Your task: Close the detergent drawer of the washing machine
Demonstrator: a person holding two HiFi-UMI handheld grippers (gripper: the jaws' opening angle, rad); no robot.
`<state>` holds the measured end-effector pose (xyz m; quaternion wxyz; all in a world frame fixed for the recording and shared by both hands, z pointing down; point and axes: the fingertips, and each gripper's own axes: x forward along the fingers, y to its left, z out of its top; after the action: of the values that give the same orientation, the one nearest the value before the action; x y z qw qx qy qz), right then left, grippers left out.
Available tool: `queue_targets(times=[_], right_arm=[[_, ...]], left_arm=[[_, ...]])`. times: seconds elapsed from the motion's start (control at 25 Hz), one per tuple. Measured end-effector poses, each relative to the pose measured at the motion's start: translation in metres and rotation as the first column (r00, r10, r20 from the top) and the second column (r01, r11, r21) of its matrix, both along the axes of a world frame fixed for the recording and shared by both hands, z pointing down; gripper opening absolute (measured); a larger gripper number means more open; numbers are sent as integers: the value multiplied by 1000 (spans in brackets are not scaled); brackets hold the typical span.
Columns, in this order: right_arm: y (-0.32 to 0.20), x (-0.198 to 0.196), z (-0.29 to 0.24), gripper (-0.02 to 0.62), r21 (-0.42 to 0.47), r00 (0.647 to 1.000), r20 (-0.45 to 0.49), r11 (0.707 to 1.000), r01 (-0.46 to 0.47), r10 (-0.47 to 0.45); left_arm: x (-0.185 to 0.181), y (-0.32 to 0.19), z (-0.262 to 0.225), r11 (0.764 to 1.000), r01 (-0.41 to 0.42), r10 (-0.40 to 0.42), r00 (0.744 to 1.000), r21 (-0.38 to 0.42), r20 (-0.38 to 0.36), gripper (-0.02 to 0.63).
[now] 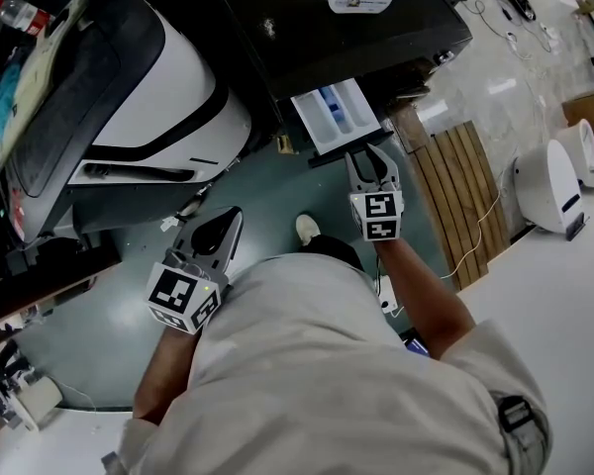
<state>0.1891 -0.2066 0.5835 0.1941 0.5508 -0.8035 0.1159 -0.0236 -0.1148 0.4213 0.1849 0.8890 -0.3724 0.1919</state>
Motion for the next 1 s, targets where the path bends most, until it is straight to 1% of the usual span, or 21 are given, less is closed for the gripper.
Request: queue_targets(times=[0.36, 0.6, 0.76, 1.0], right_arm=[[-12, -4, 2, 126, -19, 1000, -3, 1000, 4, -4], [-27, -8, 0, 126, -7, 1000, 0, 1000, 7, -7], [-31, -10, 0, 126, -16, 1000, -3, 1000, 15, -15], [-38, -10, -1, 126, -2, 1000, -6, 1000, 22, -22]], left_arm=[[0, -4, 1, 1000, 15, -15, 1000, 3, 2, -2], [-6, -8, 0, 999, 45, -45, 999, 6, 2, -2], [-10, -10, 0, 998, 62, -62, 998, 9, 1, -2], [-14, -13, 1, 996, 84, -84, 996, 9, 1, -2]])
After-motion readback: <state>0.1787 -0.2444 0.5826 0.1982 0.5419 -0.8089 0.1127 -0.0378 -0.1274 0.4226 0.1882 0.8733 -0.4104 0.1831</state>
